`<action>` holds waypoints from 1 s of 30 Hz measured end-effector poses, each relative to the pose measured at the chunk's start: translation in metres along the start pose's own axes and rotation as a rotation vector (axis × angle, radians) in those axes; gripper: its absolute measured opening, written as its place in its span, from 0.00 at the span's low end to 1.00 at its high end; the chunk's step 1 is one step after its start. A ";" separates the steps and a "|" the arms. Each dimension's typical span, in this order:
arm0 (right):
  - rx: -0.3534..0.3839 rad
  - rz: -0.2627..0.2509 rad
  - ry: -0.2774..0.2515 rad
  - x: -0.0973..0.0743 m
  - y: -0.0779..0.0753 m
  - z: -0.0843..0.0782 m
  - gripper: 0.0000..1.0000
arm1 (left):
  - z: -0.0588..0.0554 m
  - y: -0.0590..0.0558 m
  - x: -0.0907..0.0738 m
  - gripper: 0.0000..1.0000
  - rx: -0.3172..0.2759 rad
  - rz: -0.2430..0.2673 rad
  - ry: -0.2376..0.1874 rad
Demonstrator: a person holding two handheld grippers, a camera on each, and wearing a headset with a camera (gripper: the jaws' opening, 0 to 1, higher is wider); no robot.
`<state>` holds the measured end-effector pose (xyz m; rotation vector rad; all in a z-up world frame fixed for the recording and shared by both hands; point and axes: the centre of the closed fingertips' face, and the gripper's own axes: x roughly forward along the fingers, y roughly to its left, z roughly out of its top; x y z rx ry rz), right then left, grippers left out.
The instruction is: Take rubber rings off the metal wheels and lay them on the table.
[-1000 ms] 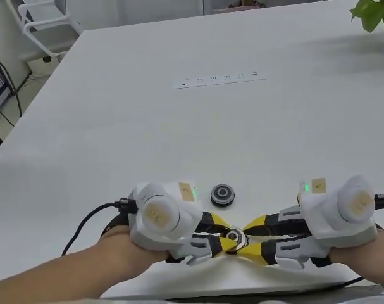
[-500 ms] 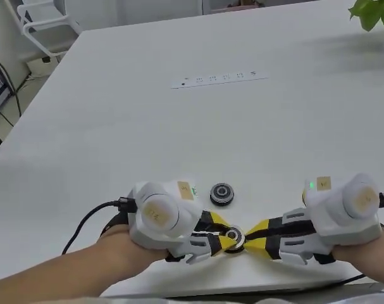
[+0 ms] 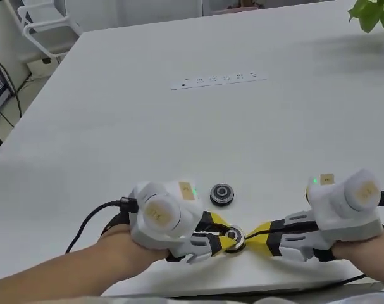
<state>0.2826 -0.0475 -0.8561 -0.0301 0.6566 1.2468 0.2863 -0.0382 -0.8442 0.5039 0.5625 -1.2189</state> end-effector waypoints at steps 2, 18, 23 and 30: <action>0.036 0.000 -0.015 -0.002 0.000 0.001 0.00 | 0.000 0.000 0.000 0.13 0.001 0.001 0.002; 0.202 0.015 -0.100 -0.004 0.000 0.011 0.00 | -0.001 0.000 0.000 0.13 0.007 0.015 0.023; 0.199 0.020 -0.101 -0.004 0.002 0.013 0.00 | -0.001 0.001 0.000 0.13 0.001 0.029 0.032; 0.197 0.025 -0.108 -0.003 0.004 0.016 0.00 | -0.001 0.001 0.000 0.12 -0.002 0.036 0.037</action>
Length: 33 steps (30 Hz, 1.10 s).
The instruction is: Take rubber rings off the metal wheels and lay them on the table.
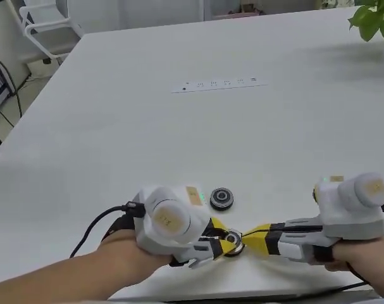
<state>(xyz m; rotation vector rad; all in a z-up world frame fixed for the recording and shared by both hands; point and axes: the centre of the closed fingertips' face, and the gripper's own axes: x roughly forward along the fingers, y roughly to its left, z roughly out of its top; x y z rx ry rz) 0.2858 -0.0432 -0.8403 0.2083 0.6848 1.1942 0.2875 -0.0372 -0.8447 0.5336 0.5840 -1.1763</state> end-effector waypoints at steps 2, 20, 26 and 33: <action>0.002 0.005 -0.004 0.001 0.001 0.001 0.00 | 0.000 0.000 0.000 0.12 0.001 0.001 0.001; -0.007 0.097 -0.037 0.004 0.020 0.007 0.00 | 0.003 0.000 0.000 0.12 0.000 -0.001 -0.002; 0.027 0.096 -0.062 0.000 0.018 0.009 0.00 | 0.002 0.000 0.000 0.13 -0.005 -0.004 -0.004; 0.007 0.047 -0.043 0.001 0.013 0.005 0.00 | 0.003 0.000 0.000 0.13 -0.005 -0.010 -0.009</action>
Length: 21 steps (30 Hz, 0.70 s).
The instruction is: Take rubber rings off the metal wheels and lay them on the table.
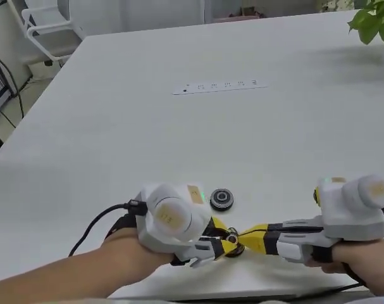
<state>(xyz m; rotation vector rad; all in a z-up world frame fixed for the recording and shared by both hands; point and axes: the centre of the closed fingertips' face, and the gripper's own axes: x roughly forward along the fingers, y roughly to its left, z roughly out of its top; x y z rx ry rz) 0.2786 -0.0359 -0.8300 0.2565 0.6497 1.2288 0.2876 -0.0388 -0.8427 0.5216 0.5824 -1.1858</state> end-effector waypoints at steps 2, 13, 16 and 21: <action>-0.008 -0.005 0.005 0.000 0.000 -0.001 0.00 | 0.000 0.000 0.000 0.13 -0.011 -0.003 -0.001; -0.009 -0.003 0.007 0.000 -0.005 -0.001 0.00 | -0.004 0.001 -0.006 0.19 -0.018 -0.018 0.013; -0.011 -0.001 0.007 0.000 -0.006 -0.001 0.00 | -0.003 0.000 -0.010 0.21 -0.028 -0.023 0.008; -0.010 0.002 0.008 -0.001 -0.007 -0.001 0.00 | 0.002 0.000 -0.018 0.27 -0.059 -0.029 -0.017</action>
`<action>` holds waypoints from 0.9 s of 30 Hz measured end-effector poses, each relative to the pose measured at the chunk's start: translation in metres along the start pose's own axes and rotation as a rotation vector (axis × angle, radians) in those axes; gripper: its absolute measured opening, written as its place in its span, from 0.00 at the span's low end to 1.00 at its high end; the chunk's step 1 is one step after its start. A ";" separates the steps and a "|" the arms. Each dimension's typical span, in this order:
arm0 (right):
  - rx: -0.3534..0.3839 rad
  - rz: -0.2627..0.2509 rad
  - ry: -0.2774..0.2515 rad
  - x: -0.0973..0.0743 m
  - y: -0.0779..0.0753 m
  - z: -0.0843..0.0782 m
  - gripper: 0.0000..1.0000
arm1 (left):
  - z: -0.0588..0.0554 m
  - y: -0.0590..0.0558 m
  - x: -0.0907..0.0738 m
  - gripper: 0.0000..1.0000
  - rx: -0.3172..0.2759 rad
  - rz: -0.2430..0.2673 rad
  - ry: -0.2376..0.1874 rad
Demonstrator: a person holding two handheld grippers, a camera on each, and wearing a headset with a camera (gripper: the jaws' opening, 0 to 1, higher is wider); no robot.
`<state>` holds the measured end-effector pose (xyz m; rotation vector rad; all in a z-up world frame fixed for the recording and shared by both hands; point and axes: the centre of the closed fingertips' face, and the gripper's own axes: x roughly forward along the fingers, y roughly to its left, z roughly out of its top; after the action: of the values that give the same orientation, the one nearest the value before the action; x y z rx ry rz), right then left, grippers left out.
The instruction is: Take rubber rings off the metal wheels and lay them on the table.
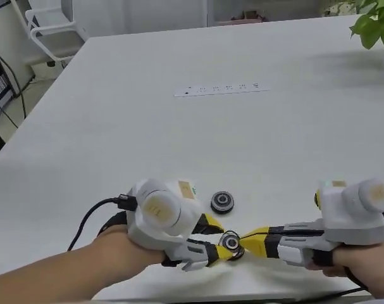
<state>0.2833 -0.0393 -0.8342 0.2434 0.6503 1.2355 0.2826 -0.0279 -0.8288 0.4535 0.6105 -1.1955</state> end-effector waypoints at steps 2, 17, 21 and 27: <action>0.000 0.002 0.000 0.000 0.000 0.000 0.00 | 0.001 -0.001 -0.003 0.29 -0.010 -0.002 -0.004; -0.005 0.019 -0.005 0.002 0.010 0.005 0.00 | 0.007 -0.005 -0.036 0.48 -0.035 0.011 -0.037; -0.008 0.024 -0.003 0.003 0.013 0.006 0.00 | 0.006 -0.006 -0.045 0.52 -0.034 0.019 -0.039; -0.009 0.028 -0.004 0.002 0.016 0.009 0.00 | 0.007 -0.004 -0.058 0.54 -0.036 0.038 -0.051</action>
<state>0.2757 -0.0304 -0.8198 0.2487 0.6393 1.2646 0.2659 0.0086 -0.7856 0.4012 0.5763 -1.1553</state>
